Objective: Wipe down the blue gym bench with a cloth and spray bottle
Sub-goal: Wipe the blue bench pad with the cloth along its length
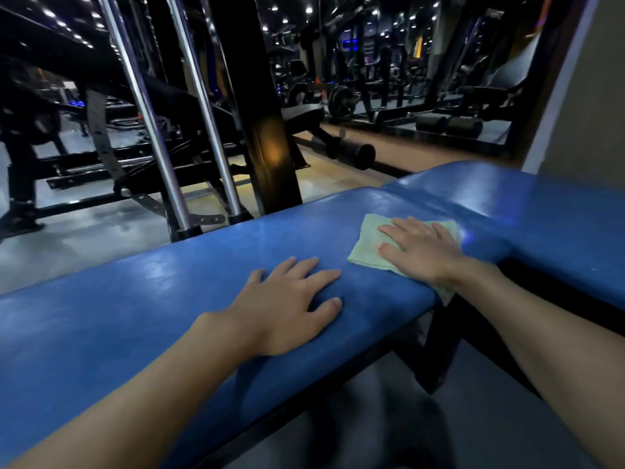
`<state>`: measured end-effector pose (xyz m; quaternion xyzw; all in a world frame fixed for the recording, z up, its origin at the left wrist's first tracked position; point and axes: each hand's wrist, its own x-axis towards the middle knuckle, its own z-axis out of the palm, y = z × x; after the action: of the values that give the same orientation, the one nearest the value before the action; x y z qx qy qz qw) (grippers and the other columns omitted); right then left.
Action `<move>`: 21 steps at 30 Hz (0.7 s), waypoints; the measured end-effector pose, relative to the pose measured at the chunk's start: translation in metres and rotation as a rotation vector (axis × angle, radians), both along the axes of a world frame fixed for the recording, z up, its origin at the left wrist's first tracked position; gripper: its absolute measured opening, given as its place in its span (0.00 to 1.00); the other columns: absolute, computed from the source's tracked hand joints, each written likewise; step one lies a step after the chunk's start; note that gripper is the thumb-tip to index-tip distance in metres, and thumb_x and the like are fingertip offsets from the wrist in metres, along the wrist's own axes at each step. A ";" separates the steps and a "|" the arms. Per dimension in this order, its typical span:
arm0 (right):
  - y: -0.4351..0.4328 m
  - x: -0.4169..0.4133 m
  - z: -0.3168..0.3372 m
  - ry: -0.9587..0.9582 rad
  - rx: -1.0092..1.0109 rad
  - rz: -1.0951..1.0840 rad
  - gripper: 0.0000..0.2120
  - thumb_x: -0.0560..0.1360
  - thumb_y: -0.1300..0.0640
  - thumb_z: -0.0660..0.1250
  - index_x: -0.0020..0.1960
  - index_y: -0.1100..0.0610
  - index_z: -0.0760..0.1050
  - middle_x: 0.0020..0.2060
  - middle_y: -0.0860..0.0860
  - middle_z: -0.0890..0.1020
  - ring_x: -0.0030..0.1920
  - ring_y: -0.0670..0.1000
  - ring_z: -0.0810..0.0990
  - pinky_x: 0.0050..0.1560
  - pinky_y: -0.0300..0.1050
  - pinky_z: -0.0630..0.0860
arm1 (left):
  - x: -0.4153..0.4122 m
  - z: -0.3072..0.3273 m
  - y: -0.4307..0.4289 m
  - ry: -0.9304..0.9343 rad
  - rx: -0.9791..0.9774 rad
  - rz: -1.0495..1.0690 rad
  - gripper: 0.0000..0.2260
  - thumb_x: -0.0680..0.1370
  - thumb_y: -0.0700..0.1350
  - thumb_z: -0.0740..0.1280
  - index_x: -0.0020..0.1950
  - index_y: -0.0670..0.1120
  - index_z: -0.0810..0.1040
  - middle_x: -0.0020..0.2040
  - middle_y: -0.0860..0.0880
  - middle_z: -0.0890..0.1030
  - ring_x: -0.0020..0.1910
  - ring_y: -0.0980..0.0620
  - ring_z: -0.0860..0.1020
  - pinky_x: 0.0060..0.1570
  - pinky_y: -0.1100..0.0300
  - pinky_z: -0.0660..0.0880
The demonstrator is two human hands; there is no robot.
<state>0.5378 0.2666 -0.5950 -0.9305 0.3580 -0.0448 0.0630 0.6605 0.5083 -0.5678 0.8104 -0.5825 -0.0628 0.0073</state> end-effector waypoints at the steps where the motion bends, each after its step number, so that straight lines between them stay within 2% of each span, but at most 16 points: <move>1: -0.010 -0.005 -0.001 -0.010 -0.009 -0.026 0.28 0.79 0.34 0.47 0.77 0.39 0.55 0.80 0.44 0.52 0.79 0.47 0.46 0.76 0.55 0.41 | -0.004 -0.002 -0.005 -0.011 0.021 -0.007 0.26 0.80 0.67 0.47 0.78 0.66 0.51 0.82 0.56 0.50 0.80 0.51 0.47 0.74 0.40 0.49; 4: -0.036 -0.021 -0.003 -0.050 -0.011 -0.118 0.27 0.79 0.35 0.48 0.76 0.40 0.58 0.79 0.44 0.55 0.78 0.47 0.49 0.76 0.55 0.44 | -0.006 -0.007 -0.013 -0.083 0.070 -0.017 0.29 0.77 0.71 0.43 0.78 0.67 0.47 0.82 0.54 0.49 0.80 0.47 0.47 0.73 0.37 0.51; 8: -0.055 -0.044 -0.004 -0.152 0.011 -0.260 0.25 0.79 0.38 0.51 0.74 0.40 0.62 0.76 0.45 0.61 0.76 0.49 0.56 0.74 0.55 0.48 | -0.001 -0.008 -0.012 -0.080 0.079 -0.013 0.33 0.72 0.74 0.39 0.77 0.69 0.44 0.81 0.56 0.48 0.80 0.49 0.47 0.73 0.38 0.52; 13: -0.041 -0.056 -0.011 -0.278 0.045 -0.369 0.23 0.78 0.40 0.53 0.73 0.41 0.64 0.74 0.46 0.64 0.75 0.49 0.57 0.75 0.54 0.46 | -0.004 -0.011 -0.012 -0.072 0.036 -0.006 0.38 0.65 0.74 0.33 0.76 0.70 0.44 0.81 0.57 0.49 0.79 0.49 0.48 0.72 0.38 0.52; 16: -0.021 -0.056 -0.017 -0.286 0.080 -0.354 0.25 0.79 0.41 0.52 0.75 0.41 0.61 0.78 0.47 0.56 0.78 0.49 0.49 0.76 0.55 0.40 | -0.005 -0.011 -0.010 -0.044 0.050 0.000 0.33 0.73 0.74 0.39 0.77 0.69 0.46 0.81 0.56 0.49 0.80 0.49 0.47 0.74 0.36 0.49; 18: -0.006 -0.056 -0.020 -0.289 0.100 -0.341 0.25 0.79 0.42 0.51 0.76 0.41 0.59 0.79 0.47 0.53 0.79 0.49 0.45 0.76 0.55 0.38 | -0.006 -0.010 -0.007 -0.030 0.041 0.001 0.28 0.79 0.70 0.44 0.78 0.67 0.47 0.81 0.56 0.48 0.80 0.50 0.46 0.74 0.37 0.47; 21: 0.021 -0.052 -0.024 -0.281 0.098 -0.299 0.25 0.80 0.43 0.51 0.77 0.42 0.59 0.79 0.48 0.52 0.79 0.49 0.44 0.76 0.55 0.36 | -0.005 -0.012 0.006 -0.019 0.000 -0.002 0.28 0.79 0.69 0.44 0.79 0.65 0.49 0.82 0.56 0.49 0.80 0.52 0.46 0.75 0.39 0.46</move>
<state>0.4861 0.2872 -0.6188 -0.8474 0.4817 -0.1657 0.1500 0.6557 0.5145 -0.5802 0.8103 -0.5834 -0.0552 0.0016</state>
